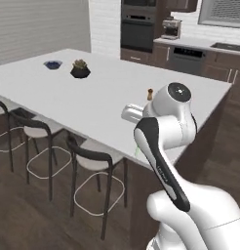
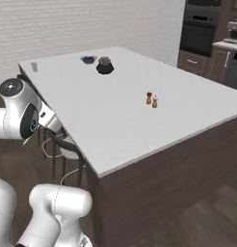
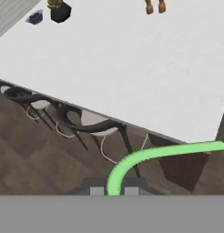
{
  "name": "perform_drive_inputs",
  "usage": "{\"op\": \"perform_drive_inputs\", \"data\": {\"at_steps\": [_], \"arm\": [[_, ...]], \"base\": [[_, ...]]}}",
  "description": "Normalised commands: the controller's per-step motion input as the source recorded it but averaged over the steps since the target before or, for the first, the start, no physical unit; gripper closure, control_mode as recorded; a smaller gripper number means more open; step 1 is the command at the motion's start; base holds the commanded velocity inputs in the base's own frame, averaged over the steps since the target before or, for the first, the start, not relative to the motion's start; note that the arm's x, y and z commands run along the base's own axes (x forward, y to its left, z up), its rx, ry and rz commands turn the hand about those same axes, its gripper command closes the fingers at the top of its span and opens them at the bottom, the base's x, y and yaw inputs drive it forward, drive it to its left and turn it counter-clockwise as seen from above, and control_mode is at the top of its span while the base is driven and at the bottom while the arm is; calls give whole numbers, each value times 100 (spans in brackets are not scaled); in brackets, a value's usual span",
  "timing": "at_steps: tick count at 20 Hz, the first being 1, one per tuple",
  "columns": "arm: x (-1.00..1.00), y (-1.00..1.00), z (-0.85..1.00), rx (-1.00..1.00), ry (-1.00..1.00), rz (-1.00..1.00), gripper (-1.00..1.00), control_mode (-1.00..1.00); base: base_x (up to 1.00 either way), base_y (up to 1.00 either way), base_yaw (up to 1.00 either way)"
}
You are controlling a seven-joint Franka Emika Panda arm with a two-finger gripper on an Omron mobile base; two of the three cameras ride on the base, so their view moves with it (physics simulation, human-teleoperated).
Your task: Take a straw from the drawer in front and place it inside the glass cup on the dining counter.
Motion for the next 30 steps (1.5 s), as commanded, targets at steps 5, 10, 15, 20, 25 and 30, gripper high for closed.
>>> {"op": "perform_drive_inputs", "data": {"at_steps": [5,10,15,20,25,30], "arm": [[0,0,0,0,0,0,100,100],[0,0,0,0,0,0,100,100],[0,0,0,0,0,0,100,100],[0,0,0,0,0,0,100,100],[0,0,0,0,0,0,100,100],[0,0,0,0,0,0,100,100]], "base": [[6,100,-33],[7,100,-29],[11,100,-28],[8,100,-27],[4,100,-26],[3,100,-25]]}}
